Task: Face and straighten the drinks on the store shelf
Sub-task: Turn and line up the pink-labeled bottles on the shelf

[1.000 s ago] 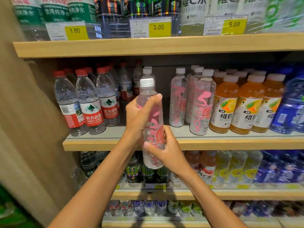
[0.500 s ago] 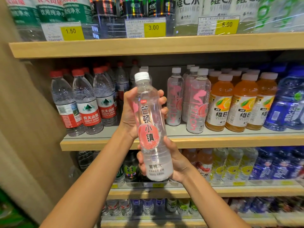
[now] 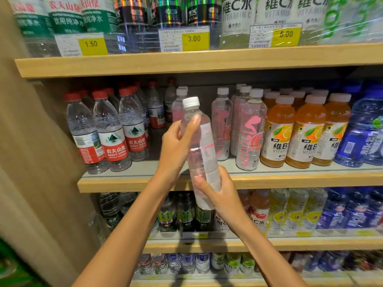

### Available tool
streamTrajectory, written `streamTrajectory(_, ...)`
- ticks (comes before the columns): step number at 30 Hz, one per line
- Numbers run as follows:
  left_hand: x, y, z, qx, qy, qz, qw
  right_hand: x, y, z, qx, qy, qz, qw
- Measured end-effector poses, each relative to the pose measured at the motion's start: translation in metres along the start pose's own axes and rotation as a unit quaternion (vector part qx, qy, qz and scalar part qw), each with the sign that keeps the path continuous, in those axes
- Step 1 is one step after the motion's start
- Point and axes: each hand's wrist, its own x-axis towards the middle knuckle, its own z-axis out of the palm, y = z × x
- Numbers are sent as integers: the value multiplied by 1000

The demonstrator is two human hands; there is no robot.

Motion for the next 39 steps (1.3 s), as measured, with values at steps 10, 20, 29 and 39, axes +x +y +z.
streamTrajectory(10, 5, 4, 17, -94, 63, -34, 993, -10, 9, 3, -61, 2, -4, 998)
streamTrajectory(20, 31, -10, -1, -393, -331, -162, 842, 15, -15, -21, 169, -266, 127, 941)
streamTrajectory(29, 39, -26, -4, -297, -311, -152, 890, 16, 0, -16, 17, -125, 33, 991)
streamTrajectory(39, 24, -105, -47, 364, -118, 181, 906, 41, 12, -30, -148, 124, -35, 981)
